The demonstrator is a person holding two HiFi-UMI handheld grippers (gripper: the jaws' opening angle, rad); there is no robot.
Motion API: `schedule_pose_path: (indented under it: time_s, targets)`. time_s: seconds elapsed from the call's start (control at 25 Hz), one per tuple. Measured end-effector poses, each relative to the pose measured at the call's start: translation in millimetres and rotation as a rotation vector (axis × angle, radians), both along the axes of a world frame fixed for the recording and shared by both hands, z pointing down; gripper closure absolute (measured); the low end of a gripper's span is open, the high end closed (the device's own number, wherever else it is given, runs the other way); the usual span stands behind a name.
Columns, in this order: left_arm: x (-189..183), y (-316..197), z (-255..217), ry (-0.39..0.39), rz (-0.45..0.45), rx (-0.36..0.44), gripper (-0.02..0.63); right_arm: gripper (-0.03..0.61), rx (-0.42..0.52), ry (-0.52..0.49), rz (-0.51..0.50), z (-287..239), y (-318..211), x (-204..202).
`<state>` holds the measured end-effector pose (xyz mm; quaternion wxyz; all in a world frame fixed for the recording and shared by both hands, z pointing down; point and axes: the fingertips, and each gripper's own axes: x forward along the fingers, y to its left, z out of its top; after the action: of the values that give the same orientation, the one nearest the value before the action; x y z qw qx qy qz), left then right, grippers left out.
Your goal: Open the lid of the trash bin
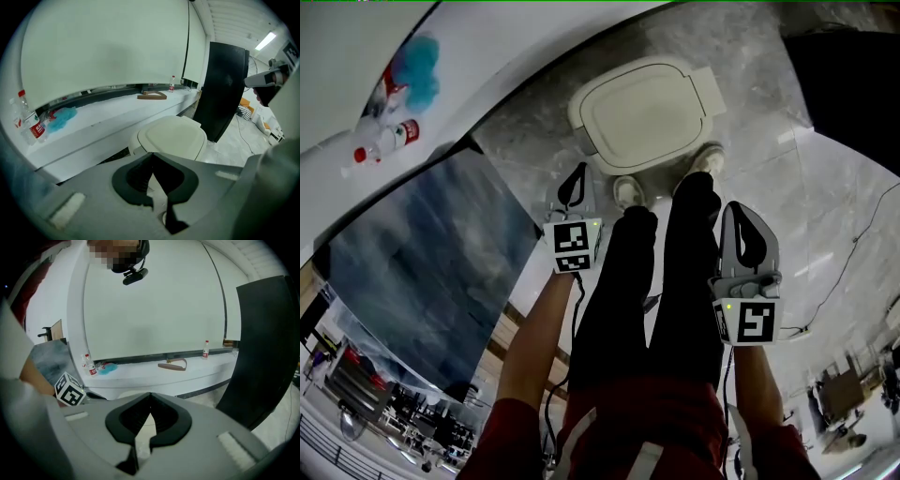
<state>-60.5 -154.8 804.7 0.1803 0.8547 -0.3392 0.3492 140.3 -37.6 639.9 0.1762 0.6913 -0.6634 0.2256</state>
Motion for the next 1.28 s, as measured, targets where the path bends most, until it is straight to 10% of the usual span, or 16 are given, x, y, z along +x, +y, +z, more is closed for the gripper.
schedule_pose_path:
  time_s: [1.28]
  targets:
    - [5.0,-33.2,49.4,-0.100,-0.030,-0.032,0.607,0.578,-0.061,0.003,-0.045,29.6,-15.6,-6.7]
